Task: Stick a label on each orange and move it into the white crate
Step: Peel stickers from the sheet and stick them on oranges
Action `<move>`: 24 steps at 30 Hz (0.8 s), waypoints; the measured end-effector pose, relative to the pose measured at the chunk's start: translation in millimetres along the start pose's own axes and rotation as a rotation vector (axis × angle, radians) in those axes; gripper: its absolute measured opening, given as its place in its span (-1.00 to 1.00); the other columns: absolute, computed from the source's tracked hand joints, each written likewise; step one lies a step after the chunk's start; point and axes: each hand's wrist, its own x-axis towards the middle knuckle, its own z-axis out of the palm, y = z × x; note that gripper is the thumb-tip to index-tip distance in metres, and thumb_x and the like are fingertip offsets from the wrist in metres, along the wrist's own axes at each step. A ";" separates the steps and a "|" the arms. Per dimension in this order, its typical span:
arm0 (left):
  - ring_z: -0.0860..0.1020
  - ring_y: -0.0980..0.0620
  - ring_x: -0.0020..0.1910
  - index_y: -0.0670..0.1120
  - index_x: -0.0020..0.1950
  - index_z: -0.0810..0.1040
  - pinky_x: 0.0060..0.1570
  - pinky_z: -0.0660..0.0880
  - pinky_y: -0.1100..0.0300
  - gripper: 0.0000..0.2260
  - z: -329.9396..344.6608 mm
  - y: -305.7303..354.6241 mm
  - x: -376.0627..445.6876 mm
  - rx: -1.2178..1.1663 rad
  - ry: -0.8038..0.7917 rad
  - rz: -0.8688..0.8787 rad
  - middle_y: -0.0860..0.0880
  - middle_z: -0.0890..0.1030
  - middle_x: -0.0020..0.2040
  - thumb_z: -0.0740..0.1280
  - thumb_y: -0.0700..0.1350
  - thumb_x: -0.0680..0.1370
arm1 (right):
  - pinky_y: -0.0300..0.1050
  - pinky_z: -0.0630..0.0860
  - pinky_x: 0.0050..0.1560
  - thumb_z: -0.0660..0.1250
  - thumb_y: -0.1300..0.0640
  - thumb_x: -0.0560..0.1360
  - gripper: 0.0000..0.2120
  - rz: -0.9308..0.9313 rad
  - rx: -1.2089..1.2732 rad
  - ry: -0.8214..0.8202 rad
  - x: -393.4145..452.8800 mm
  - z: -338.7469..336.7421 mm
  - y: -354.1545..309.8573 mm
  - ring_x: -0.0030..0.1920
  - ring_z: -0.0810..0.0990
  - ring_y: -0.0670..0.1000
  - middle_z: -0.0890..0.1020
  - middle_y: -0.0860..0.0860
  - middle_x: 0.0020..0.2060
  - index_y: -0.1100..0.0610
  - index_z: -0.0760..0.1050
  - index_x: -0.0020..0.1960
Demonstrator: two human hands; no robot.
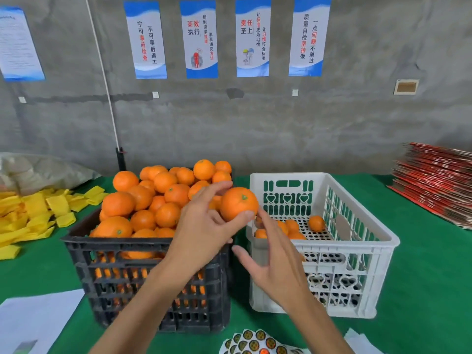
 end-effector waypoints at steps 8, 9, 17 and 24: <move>0.67 -0.02 0.12 0.18 0.37 0.57 -0.06 0.68 0.13 -0.46 19.1 -47.4 -131.5 -0.192 -0.127 -0.183 0.14 0.50 0.27 0.61 0.16 0.42 | -0.36 0.51 0.08 0.28 -0.44 0.51 -0.20 0.004 -0.041 -0.112 -112.8 4.1 -1.9 0.11 0.59 -0.20 0.66 -0.13 0.17 0.03 0.31 0.57; 0.68 -0.02 0.09 0.18 0.35 0.59 -0.06 0.69 0.12 -0.47 23.8 -57.9 -139.7 -0.230 -0.153 -0.270 0.13 0.50 0.26 0.63 0.15 0.42 | -0.36 0.51 0.06 0.31 -0.45 0.49 -0.19 0.031 -0.083 -0.182 -121.5 5.7 3.0 0.07 0.59 -0.19 0.67 -0.14 0.13 0.04 0.35 0.55; 0.70 -0.23 -0.29 0.00 0.34 0.57 -0.24 0.68 -0.01 -0.47 34.8 -133.5 -183.9 -0.325 -0.237 -0.602 -0.22 0.55 0.20 0.62 0.07 0.43 | -0.17 0.36 0.38 0.31 -0.48 0.47 -0.36 0.146 0.016 -0.765 -161.3 8.6 59.9 0.37 0.38 -0.26 0.43 -0.42 0.35 -0.19 0.48 0.44; 0.75 -0.14 -0.05 0.08 0.37 0.51 -0.04 0.70 0.07 -0.47 43.2 -151.0 -192.4 -0.359 -0.234 -0.587 -0.15 0.62 0.21 0.49 0.29 0.49 | -0.17 0.36 0.28 0.27 -0.52 0.46 -0.47 0.119 -0.011 -0.784 -169.6 15.5 66.9 0.26 0.38 -0.23 0.42 -0.43 0.30 -0.28 0.61 0.29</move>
